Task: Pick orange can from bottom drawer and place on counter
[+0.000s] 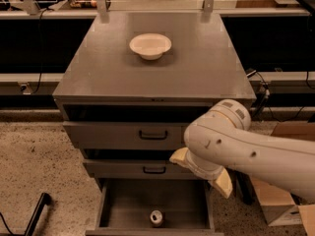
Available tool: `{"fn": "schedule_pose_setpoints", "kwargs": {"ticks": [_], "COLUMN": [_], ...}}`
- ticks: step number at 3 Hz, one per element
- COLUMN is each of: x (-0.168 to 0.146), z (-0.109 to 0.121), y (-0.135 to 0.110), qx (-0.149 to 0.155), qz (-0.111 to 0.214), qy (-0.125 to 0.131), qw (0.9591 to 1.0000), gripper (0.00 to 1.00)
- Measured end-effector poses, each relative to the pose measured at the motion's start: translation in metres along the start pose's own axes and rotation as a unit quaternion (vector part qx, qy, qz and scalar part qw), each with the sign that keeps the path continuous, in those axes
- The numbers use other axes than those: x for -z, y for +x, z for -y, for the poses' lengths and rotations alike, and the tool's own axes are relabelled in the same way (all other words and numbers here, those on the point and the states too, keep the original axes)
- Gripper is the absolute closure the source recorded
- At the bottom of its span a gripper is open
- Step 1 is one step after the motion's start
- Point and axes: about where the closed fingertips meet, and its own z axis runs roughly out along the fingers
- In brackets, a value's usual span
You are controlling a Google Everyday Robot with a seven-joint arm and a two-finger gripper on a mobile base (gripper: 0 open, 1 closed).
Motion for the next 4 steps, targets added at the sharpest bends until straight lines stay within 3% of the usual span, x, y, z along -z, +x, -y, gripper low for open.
{"fn": "schedule_pose_setpoints", "kwargs": {"ticks": [1, 2, 3, 4], "x": [-0.068, -0.146, -0.173, -0.173], "z": [0.012, 0.013, 0.017, 0.018], "y": [-0.007, -0.039, -0.055, -0.056], "qx": [0.085, 0.173, 0.207, 0.211], "qz": [0.051, 0.105, 0.127, 0.129], "qy": [-0.008, 0.035, 0.056, 0.056], "qw": [0.9950, 0.9787, 0.9685, 0.9673], "gripper": [0.00, 0.00, 0.00, 0.00]}}
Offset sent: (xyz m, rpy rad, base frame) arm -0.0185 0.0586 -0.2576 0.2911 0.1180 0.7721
